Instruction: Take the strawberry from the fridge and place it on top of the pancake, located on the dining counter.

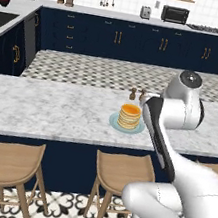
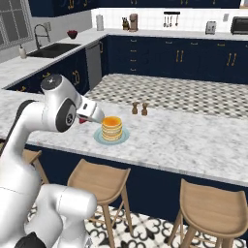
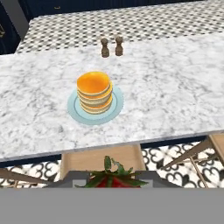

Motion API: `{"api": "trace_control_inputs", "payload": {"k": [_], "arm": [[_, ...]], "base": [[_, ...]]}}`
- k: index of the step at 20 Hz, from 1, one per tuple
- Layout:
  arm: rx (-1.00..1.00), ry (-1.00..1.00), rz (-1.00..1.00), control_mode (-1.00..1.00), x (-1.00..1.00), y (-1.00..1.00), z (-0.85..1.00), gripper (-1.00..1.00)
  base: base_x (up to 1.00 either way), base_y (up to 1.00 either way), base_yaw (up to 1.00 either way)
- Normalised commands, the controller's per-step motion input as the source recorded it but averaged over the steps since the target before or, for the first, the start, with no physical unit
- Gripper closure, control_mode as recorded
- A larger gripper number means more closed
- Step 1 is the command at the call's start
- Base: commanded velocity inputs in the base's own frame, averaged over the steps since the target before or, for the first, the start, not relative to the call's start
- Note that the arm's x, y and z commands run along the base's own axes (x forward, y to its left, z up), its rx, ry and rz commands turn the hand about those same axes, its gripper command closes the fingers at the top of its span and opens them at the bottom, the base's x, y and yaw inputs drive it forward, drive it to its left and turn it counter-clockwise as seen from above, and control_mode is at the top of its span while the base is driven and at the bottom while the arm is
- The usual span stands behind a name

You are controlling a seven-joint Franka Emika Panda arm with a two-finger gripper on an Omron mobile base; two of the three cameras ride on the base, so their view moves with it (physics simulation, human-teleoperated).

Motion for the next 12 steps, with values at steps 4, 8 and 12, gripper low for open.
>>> {"api": "trace_control_inputs", "payload": {"k": [4, 8, 12], "arm": [[0.0, 0.07, 0.0, -1.0, 0.87, 0.0, -0.1, 1.0], [0.0, 0.08, 0.0, -1.0, 0.8, 0.0, -0.2, 1.0], [0.0, 0.08, 0.0, -1.0, 0.73, 0.0, -0.31, 1.0]], "base": [[0.0, 0.0, 0.0], [0.0, 0.0, 0.0], [0.0, 0.0, 0.0]]}}
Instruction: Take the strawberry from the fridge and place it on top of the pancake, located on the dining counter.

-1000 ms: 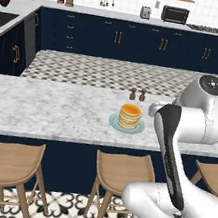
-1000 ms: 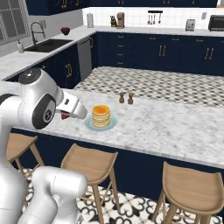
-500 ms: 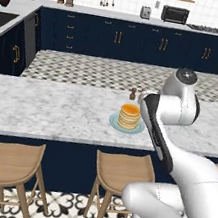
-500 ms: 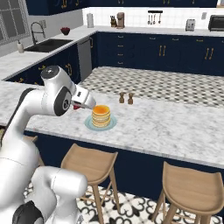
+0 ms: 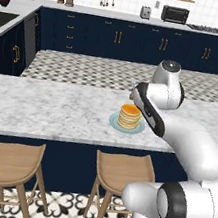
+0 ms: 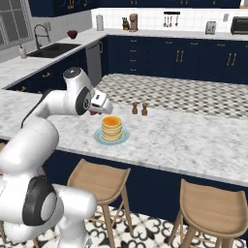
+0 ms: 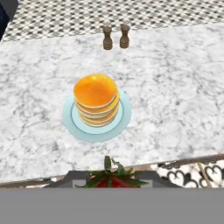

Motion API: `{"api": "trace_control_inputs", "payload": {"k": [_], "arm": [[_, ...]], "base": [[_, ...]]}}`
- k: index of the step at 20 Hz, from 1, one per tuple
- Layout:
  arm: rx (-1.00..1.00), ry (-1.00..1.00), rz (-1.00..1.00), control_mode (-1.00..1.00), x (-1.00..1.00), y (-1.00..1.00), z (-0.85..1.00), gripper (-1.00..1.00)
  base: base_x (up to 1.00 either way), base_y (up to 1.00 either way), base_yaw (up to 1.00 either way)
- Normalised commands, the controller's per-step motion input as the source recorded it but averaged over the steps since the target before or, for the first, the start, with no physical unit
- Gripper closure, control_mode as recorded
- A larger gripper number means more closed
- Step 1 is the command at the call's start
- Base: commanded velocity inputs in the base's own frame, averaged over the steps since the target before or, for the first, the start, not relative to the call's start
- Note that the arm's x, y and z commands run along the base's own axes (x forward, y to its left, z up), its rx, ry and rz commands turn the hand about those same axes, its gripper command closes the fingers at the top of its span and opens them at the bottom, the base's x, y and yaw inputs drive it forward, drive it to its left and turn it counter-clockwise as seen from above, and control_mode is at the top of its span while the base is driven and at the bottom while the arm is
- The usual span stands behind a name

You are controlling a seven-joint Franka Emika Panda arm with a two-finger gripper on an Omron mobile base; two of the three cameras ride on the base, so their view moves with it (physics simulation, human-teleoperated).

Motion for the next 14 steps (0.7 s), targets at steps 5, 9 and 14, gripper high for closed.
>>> {"api": "trace_control_inputs", "payload": {"k": [5, 9, 14], "arm": [[0.03, 0.04, 0.0, -1.0, 0.68, 0.0, -0.43, 1.0], [0.03, 0.05, 0.0, -1.0, 0.77, 0.0, -0.32, 1.0], [0.02, 0.07, 0.0, -1.0, 0.88, 0.0, -0.28, 1.0]], "base": [[0.0, 0.0, 0.0], [0.0, 0.0, 0.0], [0.0, 0.0, 0.0]]}}
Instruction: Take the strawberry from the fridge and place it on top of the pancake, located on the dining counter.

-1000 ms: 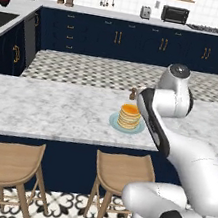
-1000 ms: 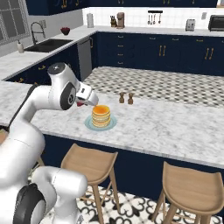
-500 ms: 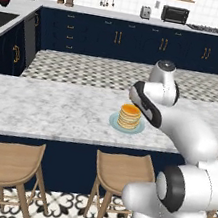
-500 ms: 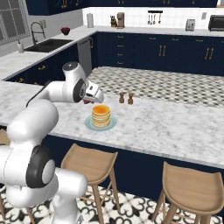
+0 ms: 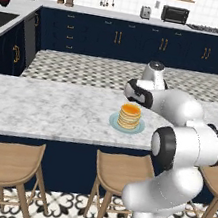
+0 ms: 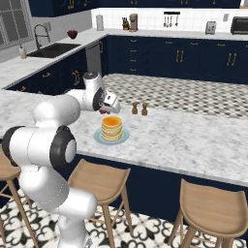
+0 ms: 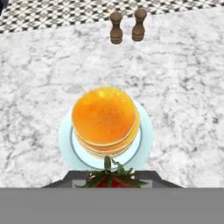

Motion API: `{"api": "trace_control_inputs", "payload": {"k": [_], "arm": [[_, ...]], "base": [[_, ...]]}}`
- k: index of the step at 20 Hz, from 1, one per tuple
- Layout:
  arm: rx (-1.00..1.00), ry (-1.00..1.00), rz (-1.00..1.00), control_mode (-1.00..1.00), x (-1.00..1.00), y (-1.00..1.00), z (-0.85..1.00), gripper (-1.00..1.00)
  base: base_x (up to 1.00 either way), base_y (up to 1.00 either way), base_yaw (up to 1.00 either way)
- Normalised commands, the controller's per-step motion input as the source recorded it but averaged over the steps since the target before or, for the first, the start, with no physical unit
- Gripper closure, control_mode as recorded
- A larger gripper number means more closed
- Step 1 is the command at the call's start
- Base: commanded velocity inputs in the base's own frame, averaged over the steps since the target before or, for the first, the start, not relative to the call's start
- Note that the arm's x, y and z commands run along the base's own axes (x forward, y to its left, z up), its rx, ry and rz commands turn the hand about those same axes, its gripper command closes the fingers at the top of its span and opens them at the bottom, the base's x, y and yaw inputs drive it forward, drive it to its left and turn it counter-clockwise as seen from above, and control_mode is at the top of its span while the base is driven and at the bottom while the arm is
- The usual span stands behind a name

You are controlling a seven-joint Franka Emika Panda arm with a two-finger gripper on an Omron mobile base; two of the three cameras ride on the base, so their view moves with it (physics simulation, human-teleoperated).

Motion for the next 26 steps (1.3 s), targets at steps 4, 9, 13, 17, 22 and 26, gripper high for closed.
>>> {"api": "trace_control_inputs", "payload": {"k": [4, 9, 13, 17, 22, 26], "arm": [[0.02, 0.09, 0.0, -1.0, 0.56, 0.0, -0.3, 1.0], [0.04, 0.08, 0.0, -1.0, 0.06, -0.01, -0.24, 1.0], [0.02, 0.05, 0.0, -1.0, 0.07, -0.02, -0.3, 1.0], [0.0, 0.0, 0.0, -1.0, 0.23, -0.01, -0.35, 1.0], [0.0, 0.0, 0.0, -1.0, 0.38, 0.0, -0.3, 1.0], [0.0, 0.0, 0.0, -1.0, 0.32, -0.01, -0.19, 1.0]], "base": [[0.0, 0.0, 0.0], [0.0, 0.0, 0.0], [0.0, 0.0, 0.0], [0.0, 0.0, 0.0], [0.0, 0.0, 0.0], [0.0, 0.0, 0.0]]}}
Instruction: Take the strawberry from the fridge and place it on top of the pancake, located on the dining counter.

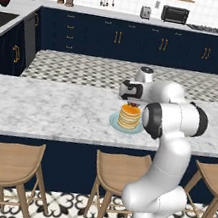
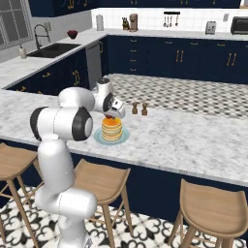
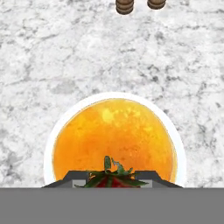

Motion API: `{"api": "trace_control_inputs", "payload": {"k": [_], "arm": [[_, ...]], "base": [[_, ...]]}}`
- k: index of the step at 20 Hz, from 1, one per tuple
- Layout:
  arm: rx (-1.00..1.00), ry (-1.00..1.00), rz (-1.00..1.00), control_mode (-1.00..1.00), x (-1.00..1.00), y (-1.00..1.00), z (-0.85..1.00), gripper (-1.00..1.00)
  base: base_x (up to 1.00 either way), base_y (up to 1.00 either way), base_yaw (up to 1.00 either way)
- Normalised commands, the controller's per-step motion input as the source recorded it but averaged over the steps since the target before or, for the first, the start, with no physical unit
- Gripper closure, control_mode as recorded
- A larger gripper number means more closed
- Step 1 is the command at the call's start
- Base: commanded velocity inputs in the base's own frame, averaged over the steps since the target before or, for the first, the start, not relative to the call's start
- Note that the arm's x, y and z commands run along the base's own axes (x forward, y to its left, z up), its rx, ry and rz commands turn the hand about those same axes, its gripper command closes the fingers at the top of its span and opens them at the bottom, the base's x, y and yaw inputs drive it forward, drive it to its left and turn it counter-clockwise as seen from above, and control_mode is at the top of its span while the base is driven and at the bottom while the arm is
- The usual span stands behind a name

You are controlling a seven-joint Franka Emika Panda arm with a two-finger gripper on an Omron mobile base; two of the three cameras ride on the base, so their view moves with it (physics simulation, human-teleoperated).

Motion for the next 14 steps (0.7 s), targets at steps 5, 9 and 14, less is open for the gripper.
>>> {"api": "trace_control_inputs", "payload": {"k": [5, 9, 14], "arm": [[0.0, 0.0, 0.0, -1.0, 0.28, -0.01, -0.1, 1.0], [0.0, 0.0, 0.0, -1.0, 0.01, -0.05, -0.02, 1.0], [0.02, -0.07, 0.0, -1.0, -0.09, -0.12, 0.0, 1.0]], "base": [[0.0, 0.0, 0.0], [0.0, 0.0, 0.0], [0.0, 0.0, 0.0]]}}
